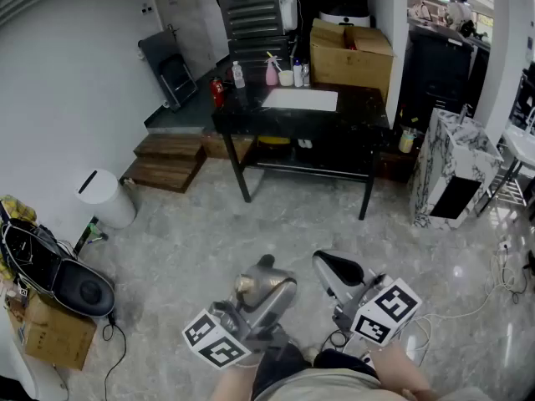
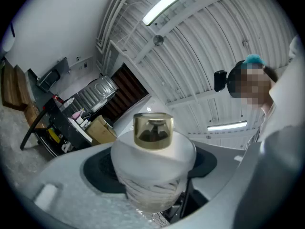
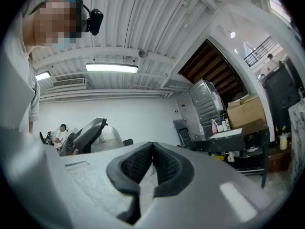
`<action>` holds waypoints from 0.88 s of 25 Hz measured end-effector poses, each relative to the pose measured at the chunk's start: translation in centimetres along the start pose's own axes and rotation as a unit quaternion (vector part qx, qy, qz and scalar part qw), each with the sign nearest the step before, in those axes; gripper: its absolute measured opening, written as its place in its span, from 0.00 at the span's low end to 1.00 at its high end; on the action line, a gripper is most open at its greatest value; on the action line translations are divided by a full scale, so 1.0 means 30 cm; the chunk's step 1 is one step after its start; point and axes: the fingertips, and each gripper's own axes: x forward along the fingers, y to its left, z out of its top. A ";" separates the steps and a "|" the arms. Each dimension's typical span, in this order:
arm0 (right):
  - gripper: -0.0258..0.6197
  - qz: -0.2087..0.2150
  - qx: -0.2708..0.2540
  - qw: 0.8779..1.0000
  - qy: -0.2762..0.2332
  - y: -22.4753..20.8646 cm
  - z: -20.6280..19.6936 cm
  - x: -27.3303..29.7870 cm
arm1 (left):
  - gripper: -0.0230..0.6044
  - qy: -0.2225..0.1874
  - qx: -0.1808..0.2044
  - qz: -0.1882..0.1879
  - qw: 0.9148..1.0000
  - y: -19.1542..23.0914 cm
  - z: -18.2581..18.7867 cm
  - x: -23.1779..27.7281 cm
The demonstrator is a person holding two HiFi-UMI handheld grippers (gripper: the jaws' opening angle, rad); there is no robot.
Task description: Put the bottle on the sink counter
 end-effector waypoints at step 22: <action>0.04 -0.004 0.030 1.000 0.000 -0.169 -0.032 0.137 | 0.59 -0.006 -0.028 0.005 1.000 0.232 0.003 0.110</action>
